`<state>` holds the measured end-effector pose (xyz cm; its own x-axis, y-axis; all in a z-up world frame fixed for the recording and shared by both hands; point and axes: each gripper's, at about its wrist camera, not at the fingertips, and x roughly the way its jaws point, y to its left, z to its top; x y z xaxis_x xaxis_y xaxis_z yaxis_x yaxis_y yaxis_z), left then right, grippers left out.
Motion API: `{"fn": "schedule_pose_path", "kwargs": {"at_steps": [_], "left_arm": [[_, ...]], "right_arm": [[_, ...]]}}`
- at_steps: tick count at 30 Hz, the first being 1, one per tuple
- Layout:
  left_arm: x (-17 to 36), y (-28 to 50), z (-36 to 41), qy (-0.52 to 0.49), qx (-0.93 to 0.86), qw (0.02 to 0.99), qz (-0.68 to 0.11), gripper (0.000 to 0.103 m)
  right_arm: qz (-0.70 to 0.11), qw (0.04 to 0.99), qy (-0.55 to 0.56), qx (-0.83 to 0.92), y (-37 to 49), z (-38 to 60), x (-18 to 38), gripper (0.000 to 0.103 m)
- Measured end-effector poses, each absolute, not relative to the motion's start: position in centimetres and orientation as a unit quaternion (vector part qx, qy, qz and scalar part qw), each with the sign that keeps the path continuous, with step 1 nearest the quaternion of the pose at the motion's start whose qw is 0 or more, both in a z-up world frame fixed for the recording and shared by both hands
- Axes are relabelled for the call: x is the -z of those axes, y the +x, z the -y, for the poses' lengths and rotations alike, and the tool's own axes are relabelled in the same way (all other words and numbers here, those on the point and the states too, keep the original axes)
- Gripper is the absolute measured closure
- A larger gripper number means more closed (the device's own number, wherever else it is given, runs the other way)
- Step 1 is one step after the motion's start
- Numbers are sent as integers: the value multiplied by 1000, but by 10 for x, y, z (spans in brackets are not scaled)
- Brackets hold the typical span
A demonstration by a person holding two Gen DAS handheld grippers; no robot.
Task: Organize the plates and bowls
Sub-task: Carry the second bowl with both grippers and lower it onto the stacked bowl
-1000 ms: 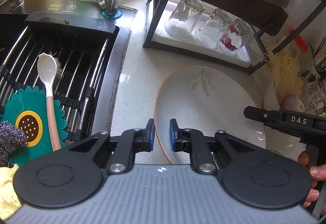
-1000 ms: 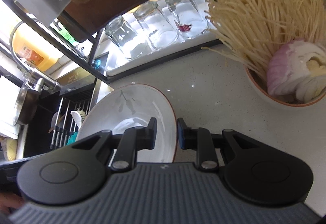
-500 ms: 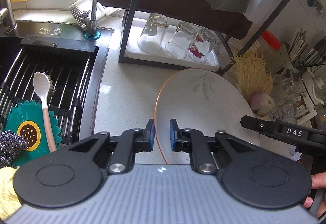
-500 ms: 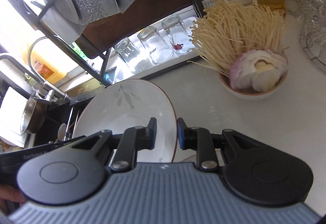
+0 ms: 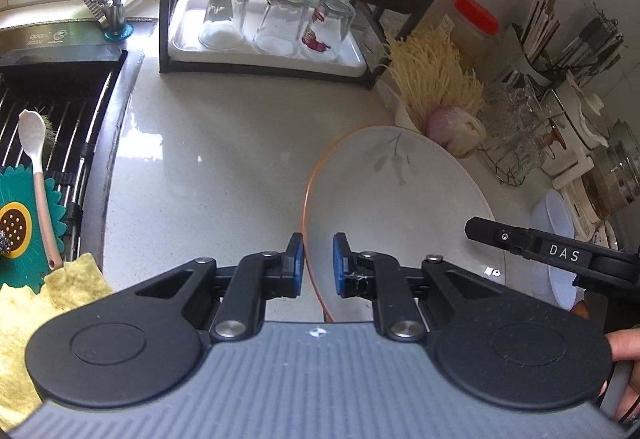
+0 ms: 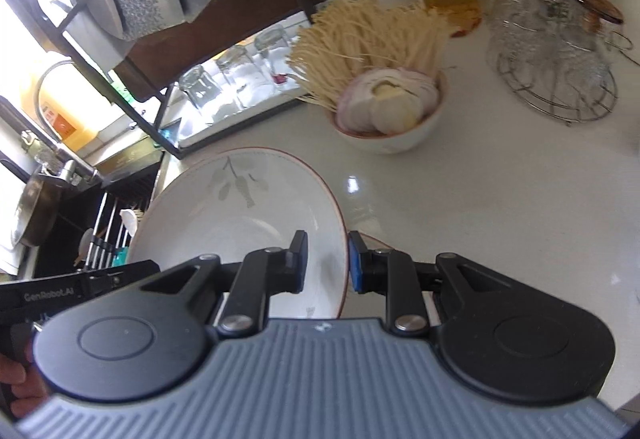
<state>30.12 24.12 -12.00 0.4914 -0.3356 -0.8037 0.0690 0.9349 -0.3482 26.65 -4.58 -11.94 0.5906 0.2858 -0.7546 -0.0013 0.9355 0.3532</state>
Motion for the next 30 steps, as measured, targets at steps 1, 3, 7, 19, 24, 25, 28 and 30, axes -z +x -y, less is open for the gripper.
{"fn": "schedule_pose_path", "kwargs": {"at_steps": [1, 3, 7, 19, 24, 25, 28, 30], "left_arm": [[121, 298, -237, -135, 119, 852, -492, 86], [123, 293, -230, -131, 119, 850, -496, 86], [129, 289, -222, -140, 122, 841, -508, 86], [143, 294, -203, -85, 145, 829, -534, 86], [149, 297, -192, -59, 155, 822, -545, 86], [151, 298, -190, -52, 154, 822, -546, 86], [153, 299, -189, -50, 157, 820, -548, 86], [154, 300, -191, -50, 154, 819, -551, 86]], "right_arm": [[-446, 877, 158, -79, 263, 48, 121, 79], [-449, 878, 147, -73, 256, 51, 123, 79], [-459, 876, 135, -66, 249, 58, 129, 79], [-478, 873, 78, -48, 239, 55, 139, 79], [-490, 868, 74, -30, 240, 59, 145, 79], [-492, 867, 77, -29, 240, 60, 146, 79], [-495, 866, 70, -27, 240, 58, 147, 79], [-495, 866, 65, -25, 241, 56, 148, 78]]}}
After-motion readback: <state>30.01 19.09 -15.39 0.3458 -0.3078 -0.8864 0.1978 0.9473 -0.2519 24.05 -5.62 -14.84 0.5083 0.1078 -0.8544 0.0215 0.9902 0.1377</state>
